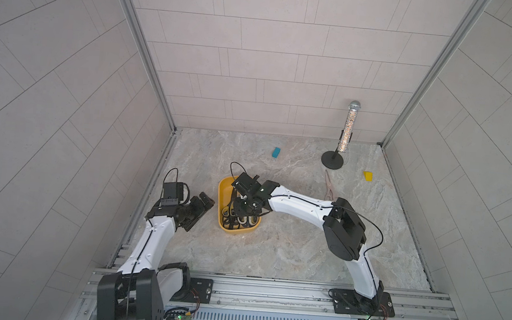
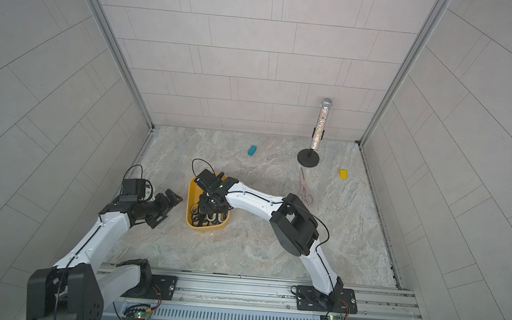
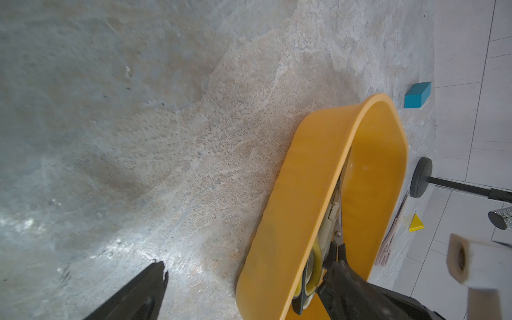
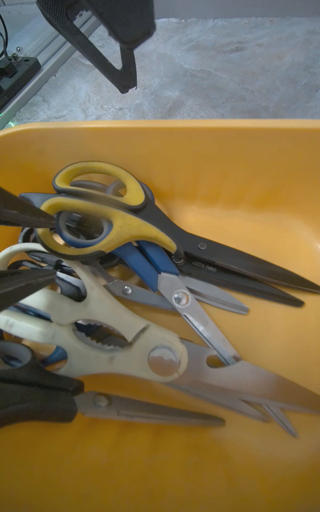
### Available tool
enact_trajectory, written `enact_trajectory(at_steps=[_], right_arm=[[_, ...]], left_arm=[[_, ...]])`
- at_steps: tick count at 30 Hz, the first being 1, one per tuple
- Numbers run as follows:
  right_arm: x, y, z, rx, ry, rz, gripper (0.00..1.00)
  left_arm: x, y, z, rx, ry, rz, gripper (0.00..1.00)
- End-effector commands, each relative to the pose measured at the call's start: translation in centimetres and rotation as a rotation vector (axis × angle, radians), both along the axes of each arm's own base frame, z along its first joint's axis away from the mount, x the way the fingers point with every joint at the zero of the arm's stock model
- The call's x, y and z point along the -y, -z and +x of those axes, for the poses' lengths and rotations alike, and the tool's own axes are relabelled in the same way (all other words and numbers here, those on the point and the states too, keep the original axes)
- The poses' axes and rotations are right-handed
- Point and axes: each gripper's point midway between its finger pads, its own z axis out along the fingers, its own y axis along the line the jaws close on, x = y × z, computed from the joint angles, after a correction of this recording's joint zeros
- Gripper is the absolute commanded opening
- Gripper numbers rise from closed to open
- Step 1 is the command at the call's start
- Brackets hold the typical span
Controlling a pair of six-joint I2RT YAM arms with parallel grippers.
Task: Take the scissors out of the storage box
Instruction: Pick up the scissors from the storage box.
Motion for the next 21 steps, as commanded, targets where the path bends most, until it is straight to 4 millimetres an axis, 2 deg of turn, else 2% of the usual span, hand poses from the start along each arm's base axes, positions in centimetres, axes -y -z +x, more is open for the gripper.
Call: enact_trajectory(at_steps=[1, 12, 21], right_arm=[[0.3, 1.1, -0.1, -0.009, 0.011, -0.056, 0.29], [0.0, 2.4, 0.2, -0.030, 0.016, -0.082, 0.23], [0.1, 1.2, 0.4, -0.015, 0.011, -0.075, 0.02]], left_arm=[[-0.2, -0.1, 0.0, 0.009, -0.004, 0.007, 1.00], [-0.6, -0.3, 0.3, 0.018, -0.017, -0.005, 1.00], [-1.2, -0.2, 0.4, 0.016, -0.042, -0.029, 1.00]])
